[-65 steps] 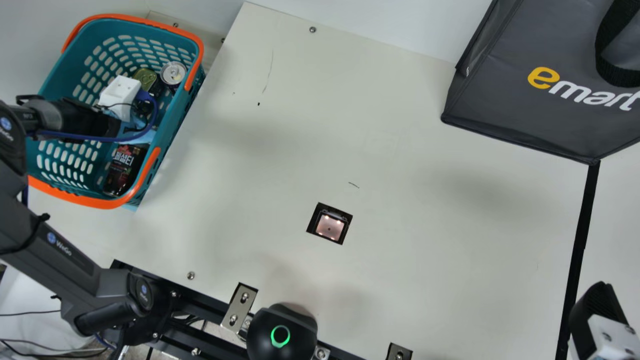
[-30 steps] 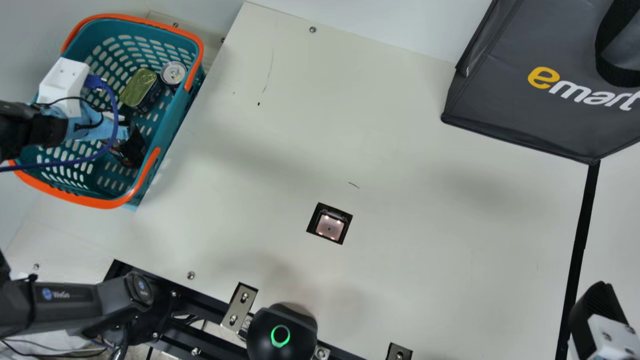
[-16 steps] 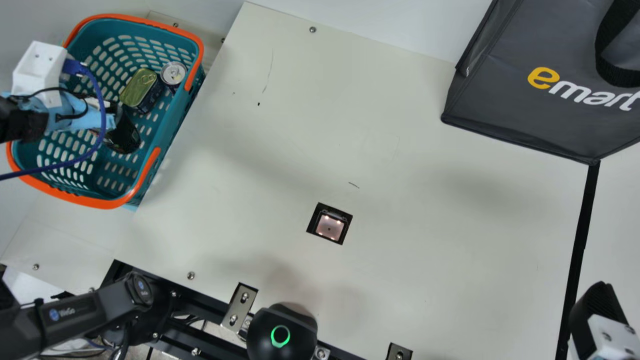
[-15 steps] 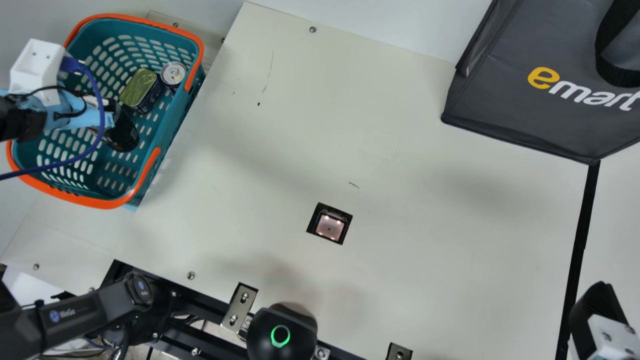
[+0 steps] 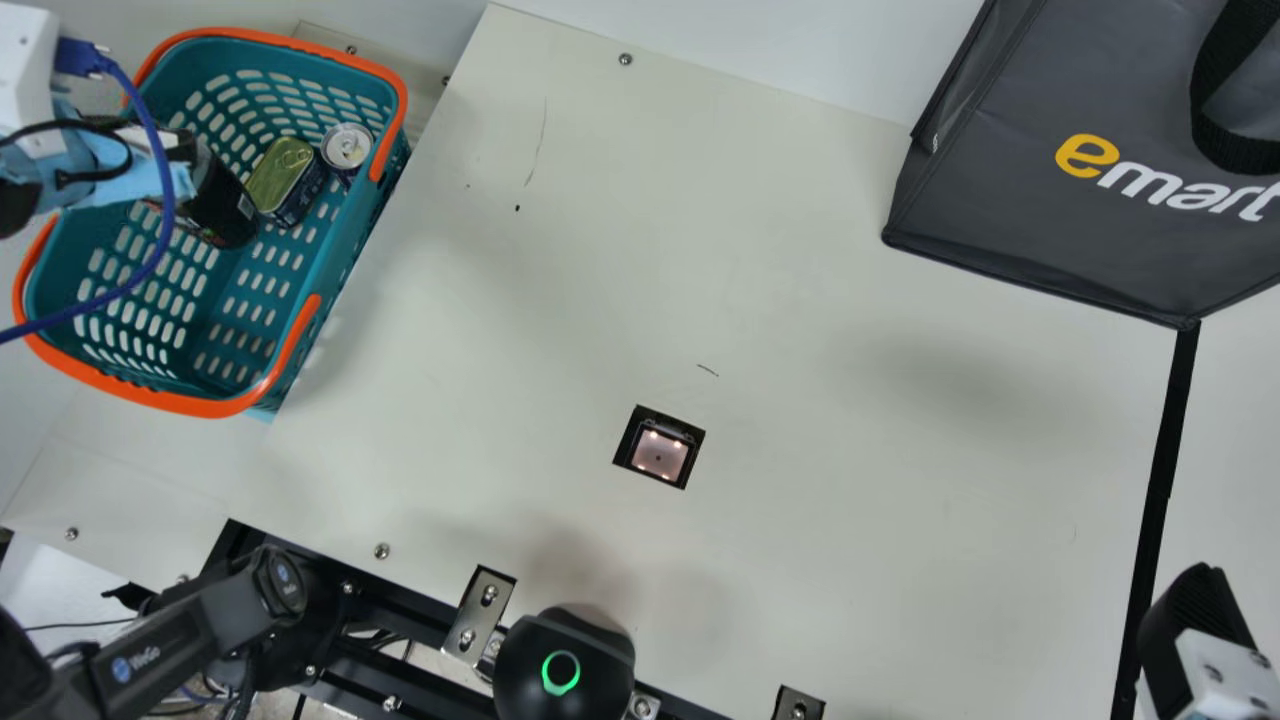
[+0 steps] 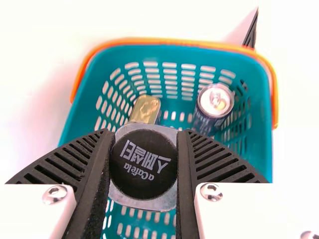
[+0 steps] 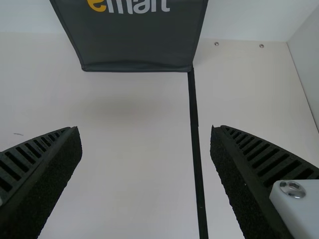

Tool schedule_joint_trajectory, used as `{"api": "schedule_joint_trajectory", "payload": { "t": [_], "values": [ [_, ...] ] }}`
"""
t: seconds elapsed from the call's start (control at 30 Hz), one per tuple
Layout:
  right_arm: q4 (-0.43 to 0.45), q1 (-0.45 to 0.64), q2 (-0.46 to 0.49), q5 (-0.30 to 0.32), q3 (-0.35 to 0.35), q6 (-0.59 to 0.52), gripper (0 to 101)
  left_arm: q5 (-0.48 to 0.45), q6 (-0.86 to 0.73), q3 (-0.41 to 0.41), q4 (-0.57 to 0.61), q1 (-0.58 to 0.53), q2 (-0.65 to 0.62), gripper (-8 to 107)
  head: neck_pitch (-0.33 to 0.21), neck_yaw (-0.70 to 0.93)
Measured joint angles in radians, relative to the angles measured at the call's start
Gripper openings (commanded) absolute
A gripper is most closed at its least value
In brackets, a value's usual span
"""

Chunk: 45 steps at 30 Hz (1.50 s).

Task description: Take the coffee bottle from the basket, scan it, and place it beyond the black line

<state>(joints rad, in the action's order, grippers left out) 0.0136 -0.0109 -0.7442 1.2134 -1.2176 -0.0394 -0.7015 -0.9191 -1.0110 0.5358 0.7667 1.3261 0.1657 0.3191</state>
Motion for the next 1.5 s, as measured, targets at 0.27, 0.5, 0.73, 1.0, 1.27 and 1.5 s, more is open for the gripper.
{"api": "schedule_joint_trajectory", "payload": {
  "t": [0.27, 0.5, 0.73, 1.0, 1.27, 1.5],
  "values": [
    [0.0, 0.0, 0.0, 0.0, 0.0, 0.0, 91, -0.062, 0.115, -0.081, -0.036, -0.04, -0.053, 10, -0.002, 0.0],
    [0.0, 0.0, 0.0, 0.0, 0.0, 0.0, 91, -0.104, 0.191, -0.134, -0.062, -0.098, -0.086, 10, -0.002, 0.0],
    [0.0, 0.0, 0.0, 0.0, 0.0, 0.0, 91, -0.123, 0.265, -0.178, -0.098, -0.184, -0.1, 10, -0.002, 0.0],
    [0.0, 0.0, 0.0, 0.0, 0.0, 0.0, 91, -0.127, 0.347, -0.204, -0.156, -0.308, -0.116, 10, 0.0, 0.0],
    [0.0, 0.0, 0.0, 0.0, 0.0, 0.0, 91, -0.111, 0.441, -0.205, -0.228, -0.462, -0.128, 10, -0.002, 0.0],
    [0.0, 0.0, 0.0, 0.0, 0.0, 0.0, 91, -0.092, 0.542, -0.205, -0.301, -0.609, -0.131, 10, -0.002, 0.0]
  ]
}}
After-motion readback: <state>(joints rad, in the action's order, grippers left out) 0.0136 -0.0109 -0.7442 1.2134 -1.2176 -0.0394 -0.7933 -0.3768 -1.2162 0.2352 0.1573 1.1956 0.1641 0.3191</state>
